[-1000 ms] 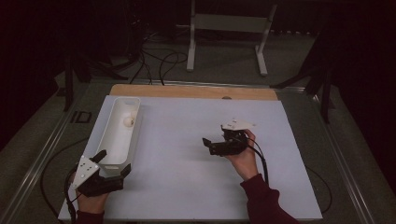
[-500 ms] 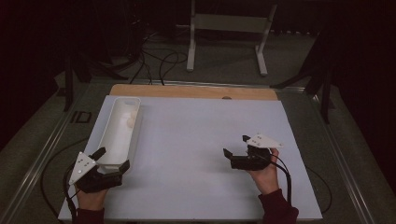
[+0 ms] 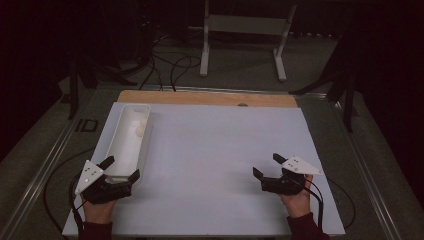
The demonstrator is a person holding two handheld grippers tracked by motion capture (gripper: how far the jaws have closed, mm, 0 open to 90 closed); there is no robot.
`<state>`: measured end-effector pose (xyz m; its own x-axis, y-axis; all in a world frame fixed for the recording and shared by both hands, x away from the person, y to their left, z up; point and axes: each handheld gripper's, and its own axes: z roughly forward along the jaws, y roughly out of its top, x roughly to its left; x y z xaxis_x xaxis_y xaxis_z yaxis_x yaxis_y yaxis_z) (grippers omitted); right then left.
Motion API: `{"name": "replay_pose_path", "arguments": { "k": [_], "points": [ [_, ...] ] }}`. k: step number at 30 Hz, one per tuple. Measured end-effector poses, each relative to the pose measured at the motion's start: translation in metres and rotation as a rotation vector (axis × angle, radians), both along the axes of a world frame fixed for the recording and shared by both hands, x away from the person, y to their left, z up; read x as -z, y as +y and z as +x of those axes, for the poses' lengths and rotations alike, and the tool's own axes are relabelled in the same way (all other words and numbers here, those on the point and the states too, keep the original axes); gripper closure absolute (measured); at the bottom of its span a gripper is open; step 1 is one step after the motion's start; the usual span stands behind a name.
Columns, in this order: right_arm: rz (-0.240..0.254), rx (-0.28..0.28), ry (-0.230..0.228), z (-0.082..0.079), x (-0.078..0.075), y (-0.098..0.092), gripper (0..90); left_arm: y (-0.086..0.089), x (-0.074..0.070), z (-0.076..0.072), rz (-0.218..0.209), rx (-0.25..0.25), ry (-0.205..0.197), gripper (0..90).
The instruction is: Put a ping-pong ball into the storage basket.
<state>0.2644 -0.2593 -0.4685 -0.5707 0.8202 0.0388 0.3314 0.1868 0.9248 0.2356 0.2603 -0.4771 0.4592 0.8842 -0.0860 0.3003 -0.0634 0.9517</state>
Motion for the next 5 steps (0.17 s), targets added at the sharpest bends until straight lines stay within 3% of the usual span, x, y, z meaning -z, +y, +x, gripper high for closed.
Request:
{"name": "replay_pose_path", "arguments": {
  "k": [5],
  "points": [
    [0.001, 0.005, -0.023, -0.0062, 0.0016, -0.0047, 9.3, -0.0010, -0.0001, 0.0002, 0.002, -0.002, 0.001, 0.1]
  ]
}}
